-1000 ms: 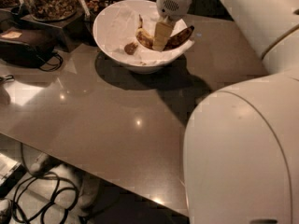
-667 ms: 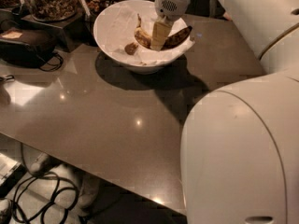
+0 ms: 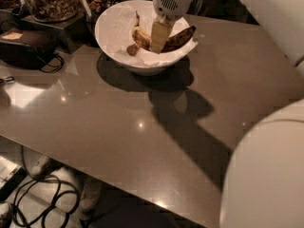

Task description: Pick banana from white bowl

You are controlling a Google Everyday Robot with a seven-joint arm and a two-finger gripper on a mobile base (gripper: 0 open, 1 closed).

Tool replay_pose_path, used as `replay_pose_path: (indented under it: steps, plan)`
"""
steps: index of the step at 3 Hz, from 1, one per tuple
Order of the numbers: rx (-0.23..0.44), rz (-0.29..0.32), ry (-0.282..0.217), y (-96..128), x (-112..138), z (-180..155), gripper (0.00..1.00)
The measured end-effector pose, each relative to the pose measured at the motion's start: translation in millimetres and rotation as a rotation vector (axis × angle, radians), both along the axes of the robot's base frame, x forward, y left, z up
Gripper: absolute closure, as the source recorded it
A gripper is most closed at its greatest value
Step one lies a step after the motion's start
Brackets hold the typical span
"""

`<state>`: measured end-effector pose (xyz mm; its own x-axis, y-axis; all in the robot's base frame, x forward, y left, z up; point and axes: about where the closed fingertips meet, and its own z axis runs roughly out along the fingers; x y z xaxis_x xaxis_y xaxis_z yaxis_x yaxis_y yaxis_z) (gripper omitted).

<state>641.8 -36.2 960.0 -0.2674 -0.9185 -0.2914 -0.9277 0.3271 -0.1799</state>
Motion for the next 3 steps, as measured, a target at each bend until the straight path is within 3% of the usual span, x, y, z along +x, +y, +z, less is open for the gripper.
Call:
replay_pose_path:
  steps: [1,3]
  plan:
    - [0.007,-0.009,0.024,11.1,-57.3,7.5,1.00]
    - [0.000,0.031,0.030,13.7,-74.5,4.0,1.00]
